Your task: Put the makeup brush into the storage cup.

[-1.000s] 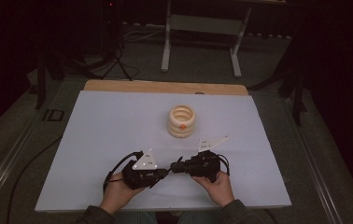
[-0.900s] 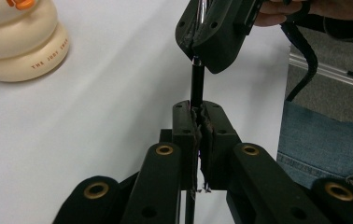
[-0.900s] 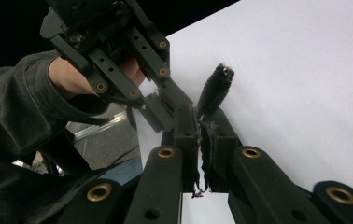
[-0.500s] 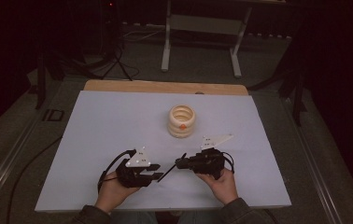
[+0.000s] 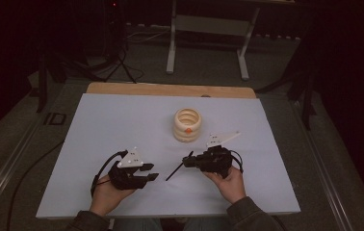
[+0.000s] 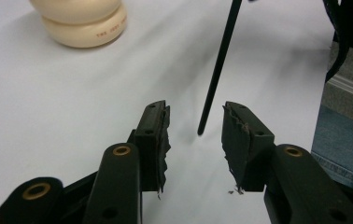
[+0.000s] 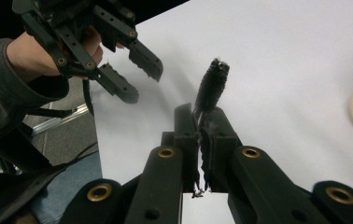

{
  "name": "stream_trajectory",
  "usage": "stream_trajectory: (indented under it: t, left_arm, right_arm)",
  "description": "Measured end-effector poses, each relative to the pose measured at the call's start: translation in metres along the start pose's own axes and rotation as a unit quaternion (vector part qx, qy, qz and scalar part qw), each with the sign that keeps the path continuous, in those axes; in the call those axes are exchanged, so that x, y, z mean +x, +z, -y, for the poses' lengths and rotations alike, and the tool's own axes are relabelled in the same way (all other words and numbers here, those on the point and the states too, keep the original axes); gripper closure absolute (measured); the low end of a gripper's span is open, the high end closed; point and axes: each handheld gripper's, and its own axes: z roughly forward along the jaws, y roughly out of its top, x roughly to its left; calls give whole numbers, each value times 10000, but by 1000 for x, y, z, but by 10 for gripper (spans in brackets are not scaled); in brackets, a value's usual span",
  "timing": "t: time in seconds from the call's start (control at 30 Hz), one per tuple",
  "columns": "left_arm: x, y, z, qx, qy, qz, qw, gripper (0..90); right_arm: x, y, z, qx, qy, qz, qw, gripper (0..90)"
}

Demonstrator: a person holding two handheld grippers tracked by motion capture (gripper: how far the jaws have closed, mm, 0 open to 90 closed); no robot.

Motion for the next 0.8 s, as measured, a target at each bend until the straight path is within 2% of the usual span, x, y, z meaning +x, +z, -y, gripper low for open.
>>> stream_trajectory:
  t: [0.47,0.8]
  left_arm:
    - [9,-6,5,-15,-119,-98,9999,570]
    - [12,-8,6,-9,-197,-146,9997,548]
  right_arm:
    - [-11,-11,-24,37,-75,203,9998,856]
    - [-20,-19,-33,-47,-13,310,9995,855]
